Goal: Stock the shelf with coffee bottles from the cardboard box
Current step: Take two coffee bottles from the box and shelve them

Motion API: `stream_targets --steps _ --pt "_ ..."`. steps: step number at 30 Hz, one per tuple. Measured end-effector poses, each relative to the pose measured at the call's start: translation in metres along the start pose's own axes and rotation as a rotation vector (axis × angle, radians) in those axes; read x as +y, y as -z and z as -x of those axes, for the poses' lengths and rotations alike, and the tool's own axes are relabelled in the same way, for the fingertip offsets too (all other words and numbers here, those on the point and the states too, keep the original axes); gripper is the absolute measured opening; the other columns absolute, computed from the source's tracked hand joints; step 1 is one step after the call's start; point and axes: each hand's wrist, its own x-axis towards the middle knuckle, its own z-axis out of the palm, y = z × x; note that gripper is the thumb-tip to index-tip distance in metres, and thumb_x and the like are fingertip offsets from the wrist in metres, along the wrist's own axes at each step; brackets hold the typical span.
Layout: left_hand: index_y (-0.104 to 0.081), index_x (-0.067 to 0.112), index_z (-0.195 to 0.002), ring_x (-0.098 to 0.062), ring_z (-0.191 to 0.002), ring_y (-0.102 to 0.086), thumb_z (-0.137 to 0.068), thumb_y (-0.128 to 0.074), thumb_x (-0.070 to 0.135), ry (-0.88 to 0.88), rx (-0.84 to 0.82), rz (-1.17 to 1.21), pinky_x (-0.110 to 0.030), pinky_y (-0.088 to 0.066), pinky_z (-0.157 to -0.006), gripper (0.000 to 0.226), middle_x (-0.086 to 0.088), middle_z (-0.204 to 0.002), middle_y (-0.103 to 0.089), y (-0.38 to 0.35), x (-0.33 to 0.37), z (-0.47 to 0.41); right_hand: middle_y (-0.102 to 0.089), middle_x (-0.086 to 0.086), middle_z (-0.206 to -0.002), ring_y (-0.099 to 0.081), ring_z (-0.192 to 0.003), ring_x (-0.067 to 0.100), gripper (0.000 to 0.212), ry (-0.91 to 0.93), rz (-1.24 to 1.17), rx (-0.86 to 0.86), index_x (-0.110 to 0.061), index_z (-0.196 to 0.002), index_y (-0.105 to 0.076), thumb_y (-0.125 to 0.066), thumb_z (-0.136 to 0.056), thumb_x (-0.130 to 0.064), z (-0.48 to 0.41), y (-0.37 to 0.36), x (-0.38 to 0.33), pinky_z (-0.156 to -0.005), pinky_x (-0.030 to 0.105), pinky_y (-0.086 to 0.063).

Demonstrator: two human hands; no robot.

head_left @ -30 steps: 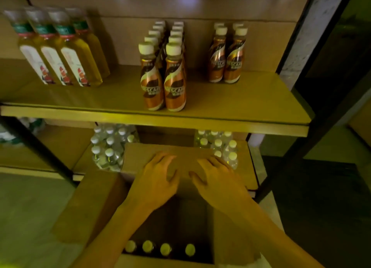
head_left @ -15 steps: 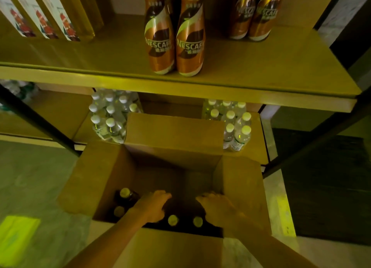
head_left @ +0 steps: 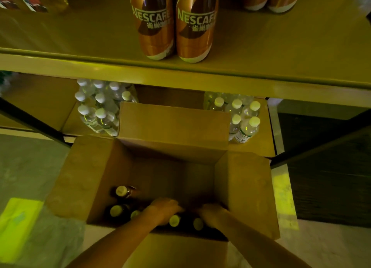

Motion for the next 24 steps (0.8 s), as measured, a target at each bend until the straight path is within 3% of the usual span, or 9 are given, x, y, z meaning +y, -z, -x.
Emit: stream_targets --steps 2,5,8,12,15,19,21,22,24 --pt "-0.047 0.032 -0.143 -0.036 -0.132 -0.048 -0.097 -0.05 0.009 -0.004 0.006 0.029 -0.05 -0.047 -0.099 0.051 -0.008 -0.146 -0.049 0.002 0.0 0.001 -0.035 0.01 -0.157 -0.035 -0.142 0.031 0.052 -0.027 -0.119 0.044 -0.018 -0.154 -0.031 -0.033 -0.107 -0.039 -0.001 0.002 -0.002 -0.115 0.039 -0.026" --pt "-0.051 0.035 -0.137 -0.036 -0.128 -0.052 -0.095 -0.054 0.011 -0.017 0.017 0.118 -0.049 -0.049 -0.097 0.048 -0.007 -0.143 -0.052 0.003 -0.003 0.001 -0.047 0.013 -0.15 -0.045 -0.136 0.031 0.049 -0.031 -0.204 0.059 -0.013 -0.145 -0.049 -0.043 -0.104 -0.04 -0.004 0.003 -0.002 -0.109 0.038 -0.034" --pt "-0.053 0.044 -0.127 -0.031 -0.124 -0.057 -0.089 -0.062 0.018 -0.011 0.026 0.261 -0.048 -0.052 -0.094 0.047 -0.002 -0.137 -0.058 0.001 -0.007 0.001 -0.041 0.012 -0.153 -0.04 -0.138 0.032 0.049 0.014 -0.171 0.005 -0.019 -0.15 -0.04 -0.035 -0.106 -0.041 0.003 0.005 -0.008 -0.114 0.042 -0.03" --pt "-0.054 0.041 -0.127 -0.028 -0.124 -0.057 -0.085 -0.067 0.02 0.007 0.075 0.395 -0.047 -0.051 -0.097 0.049 -0.001 -0.135 -0.06 0.001 -0.009 0.004 -0.046 0.01 -0.15 -0.046 -0.134 0.032 0.044 0.06 -0.194 0.039 -0.024 -0.149 -0.041 -0.04 -0.105 -0.03 0.019 0.011 -0.01 -0.107 0.042 -0.036" --pt "-0.055 0.042 -0.129 -0.021 -0.125 -0.057 -0.077 -0.074 0.025 0.017 0.189 0.52 -0.042 -0.05 -0.099 0.057 0.004 -0.134 -0.062 0.008 -0.012 0.016 -0.052 0.011 -0.144 -0.051 -0.13 0.031 0.046 0.082 -0.22 0.081 -0.019 -0.144 -0.047 -0.055 -0.098 -0.018 0.037 0.025 -0.007 -0.104 0.039 -0.041" --pt "-0.059 0.037 -0.134 -0.005 -0.124 -0.056 -0.072 -0.083 0.032 0.041 0.424 0.664 -0.023 -0.045 -0.101 0.066 0.014 -0.132 -0.063 0.041 -0.01 0.052 -0.056 0.006 -0.142 -0.055 -0.127 0.023 0.065 0.126 -0.338 0.206 -0.022 -0.146 -0.043 -0.073 -0.088 -0.023 0.088 0.058 -0.008 -0.104 0.035 -0.046" --pt "-0.065 0.042 -0.121 0.002 -0.117 -0.059 -0.07 -0.086 0.032 0.01 0.555 0.745 -0.022 -0.047 -0.099 0.056 0.022 -0.122 -0.066 0.063 -0.004 0.075 -0.061 0.017 -0.131 -0.064 -0.114 0.015 0.061 0.147 -0.432 0.291 -0.015 -0.147 -0.044 -0.069 -0.092 -0.019 0.132 0.082 -0.011 -0.098 0.03 -0.05" --pt "-0.068 0.046 -0.112 0.005 -0.112 -0.061 -0.07 -0.087 0.032 -0.009 0.618 0.81 -0.023 -0.049 -0.098 0.049 0.025 -0.116 -0.068 0.074 0.0 0.087 -0.065 0.024 -0.116 -0.069 -0.096 0.007 0.051 0.143 -0.49 0.321 -0.007 -0.142 -0.047 -0.065 -0.094 -0.012 0.151 0.09 -0.009 -0.091 0.023 -0.051" --pt "-0.069 0.051 -0.102 0.007 -0.108 -0.062 -0.069 -0.088 0.031 -0.062 0.706 0.905 -0.026 -0.049 -0.099 0.043 0.024 -0.111 -0.068 0.098 0.011 0.111 -0.068 0.011 -0.098 -0.062 -0.075 -0.001 0.04 0.208 -0.521 0.416 -0.011 -0.133 -0.057 -0.066 -0.094 -0.014 0.181 0.102 -0.005 -0.089 0.024 -0.053"
